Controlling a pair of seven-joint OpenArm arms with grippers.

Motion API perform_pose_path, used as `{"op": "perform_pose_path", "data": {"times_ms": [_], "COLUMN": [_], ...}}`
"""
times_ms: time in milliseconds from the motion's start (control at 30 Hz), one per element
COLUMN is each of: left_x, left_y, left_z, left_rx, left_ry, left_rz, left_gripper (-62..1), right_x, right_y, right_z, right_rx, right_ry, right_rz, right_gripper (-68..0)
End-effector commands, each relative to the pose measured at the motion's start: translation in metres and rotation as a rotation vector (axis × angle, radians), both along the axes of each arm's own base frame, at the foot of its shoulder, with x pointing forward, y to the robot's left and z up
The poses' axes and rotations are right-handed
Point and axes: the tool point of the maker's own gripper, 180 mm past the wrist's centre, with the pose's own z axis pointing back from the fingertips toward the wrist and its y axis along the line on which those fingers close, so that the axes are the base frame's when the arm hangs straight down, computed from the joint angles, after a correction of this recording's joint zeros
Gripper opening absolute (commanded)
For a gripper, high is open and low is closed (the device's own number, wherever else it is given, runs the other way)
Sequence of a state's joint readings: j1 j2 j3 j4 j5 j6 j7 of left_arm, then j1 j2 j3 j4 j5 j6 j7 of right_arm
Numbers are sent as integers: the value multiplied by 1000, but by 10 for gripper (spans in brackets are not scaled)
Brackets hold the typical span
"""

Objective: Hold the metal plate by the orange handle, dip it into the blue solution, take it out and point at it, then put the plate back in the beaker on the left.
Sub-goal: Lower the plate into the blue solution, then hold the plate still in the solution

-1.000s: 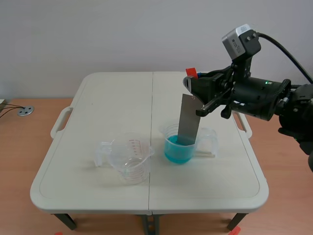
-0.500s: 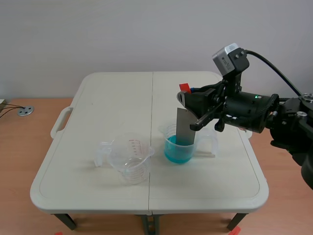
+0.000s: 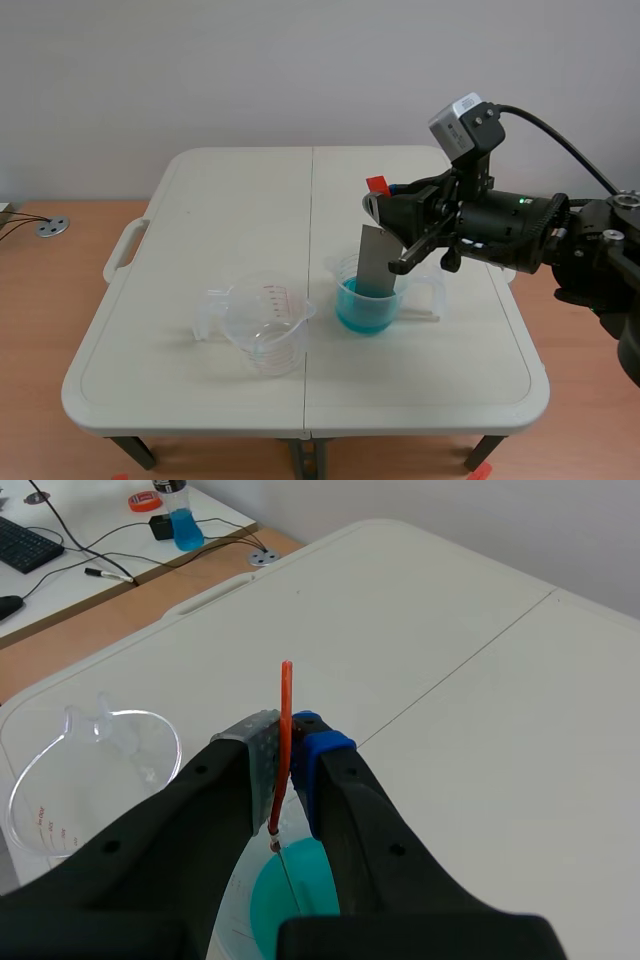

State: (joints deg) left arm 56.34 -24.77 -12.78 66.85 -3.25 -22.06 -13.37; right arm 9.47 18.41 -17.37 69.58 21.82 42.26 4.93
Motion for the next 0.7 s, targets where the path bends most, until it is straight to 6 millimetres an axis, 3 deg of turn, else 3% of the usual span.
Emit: {"op": "perform_pose_path", "data": {"times_ms": [0, 667], "left_x": [1, -2], "left_y": [0, 1], "left_z": [3, 1], "left_rx": [-3, 6], "left_ry": [-11, 9], "left_rz": [3, 2], "left_gripper": [-594, -594], "right_x": [4, 5], "right_y": [1, -2], "right_z": [9, 4], "right_rx": [22, 33], "right_ry": [-23, -12], "right_rz": [4, -7], "right_gripper": [-664, -664]}}
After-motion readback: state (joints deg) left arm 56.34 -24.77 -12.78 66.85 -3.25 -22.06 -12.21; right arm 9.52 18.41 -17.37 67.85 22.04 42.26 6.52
